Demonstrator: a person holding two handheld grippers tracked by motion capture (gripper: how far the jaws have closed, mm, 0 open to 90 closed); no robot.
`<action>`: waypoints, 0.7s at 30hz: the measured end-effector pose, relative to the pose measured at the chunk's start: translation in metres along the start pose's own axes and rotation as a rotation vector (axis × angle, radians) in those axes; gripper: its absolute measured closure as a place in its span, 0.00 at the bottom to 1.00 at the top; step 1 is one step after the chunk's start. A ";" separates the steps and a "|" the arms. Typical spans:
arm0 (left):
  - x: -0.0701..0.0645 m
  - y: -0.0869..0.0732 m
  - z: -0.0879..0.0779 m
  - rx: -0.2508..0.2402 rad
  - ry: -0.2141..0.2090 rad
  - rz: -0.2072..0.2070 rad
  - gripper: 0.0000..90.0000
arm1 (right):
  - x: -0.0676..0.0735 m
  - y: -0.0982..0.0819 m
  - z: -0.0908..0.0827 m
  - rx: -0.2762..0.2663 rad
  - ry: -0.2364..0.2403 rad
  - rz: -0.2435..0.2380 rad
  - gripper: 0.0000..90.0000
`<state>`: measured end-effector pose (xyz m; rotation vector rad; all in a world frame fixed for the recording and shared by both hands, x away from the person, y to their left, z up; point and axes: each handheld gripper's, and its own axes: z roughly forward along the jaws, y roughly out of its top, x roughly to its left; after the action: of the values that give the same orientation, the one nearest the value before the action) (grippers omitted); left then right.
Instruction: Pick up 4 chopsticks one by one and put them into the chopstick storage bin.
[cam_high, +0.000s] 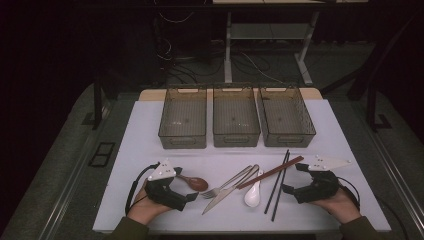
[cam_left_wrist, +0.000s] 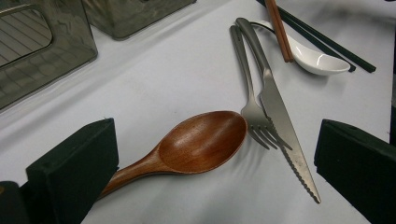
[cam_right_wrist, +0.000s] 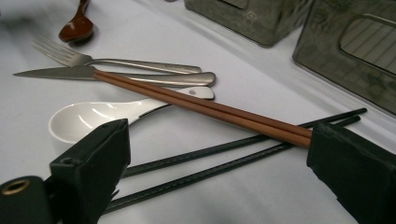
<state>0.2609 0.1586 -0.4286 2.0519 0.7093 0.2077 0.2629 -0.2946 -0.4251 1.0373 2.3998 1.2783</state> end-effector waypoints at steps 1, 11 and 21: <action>0.000 0.000 0.000 0.001 0.001 0.003 0.00 | -0.001 0.001 0.000 0.006 -0.004 0.007 0.10; -0.001 -0.003 -0.003 -0.001 0.009 -0.014 0.00 | -0.011 0.006 0.003 0.028 -0.002 0.010 0.33; -0.001 -0.004 -0.002 0.001 0.006 -0.018 0.00 | -0.018 0.015 0.003 0.027 -0.020 0.019 0.58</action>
<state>0.2583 0.1609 -0.4304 2.0460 0.7317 0.2033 0.2845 -0.2991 -0.4169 1.0776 2.4040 1.2388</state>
